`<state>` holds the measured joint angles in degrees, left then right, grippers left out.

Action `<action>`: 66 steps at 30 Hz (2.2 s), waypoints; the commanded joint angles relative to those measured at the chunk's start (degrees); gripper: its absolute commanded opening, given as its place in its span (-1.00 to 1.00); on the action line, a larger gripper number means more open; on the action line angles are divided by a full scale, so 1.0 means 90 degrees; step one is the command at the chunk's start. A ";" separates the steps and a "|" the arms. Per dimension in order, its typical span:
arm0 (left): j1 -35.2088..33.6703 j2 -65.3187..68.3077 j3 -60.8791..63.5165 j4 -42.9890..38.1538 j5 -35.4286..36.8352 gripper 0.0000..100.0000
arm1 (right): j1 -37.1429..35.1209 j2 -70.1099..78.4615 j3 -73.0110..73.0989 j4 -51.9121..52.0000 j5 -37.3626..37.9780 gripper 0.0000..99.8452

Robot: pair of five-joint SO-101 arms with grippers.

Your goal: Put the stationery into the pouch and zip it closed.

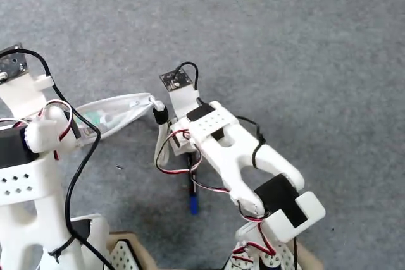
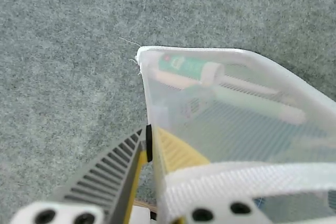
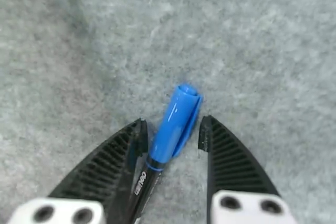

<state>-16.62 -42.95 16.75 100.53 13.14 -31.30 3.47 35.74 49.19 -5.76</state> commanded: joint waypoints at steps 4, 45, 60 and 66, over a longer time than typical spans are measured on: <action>-0.0054 0.0049 -0.0024 -0.0059 0.0068 -0.94 | 0.0068 0.0005 -0.0269 -0.0107 0.0010 -0.65; -0.0044 0.0049 -0.0024 -0.0059 0.0068 -0.94 | 0.1309 -0.0063 -0.3219 0.0928 -0.0010 -0.98; -0.0024 0.0049 -0.0024 -0.0059 0.0068 -0.94 | 0.1338 -0.0913 -0.5026 0.1026 -0.0010 -0.98; -0.0034 0.0049 -0.0024 -0.0059 0.0068 -0.94 | 0.1172 -0.1783 -0.5006 0.0996 -0.0010 -0.98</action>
<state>-16.62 -42.95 16.75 100.53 13.14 -19.52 -7.34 -6.73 58.42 -5.76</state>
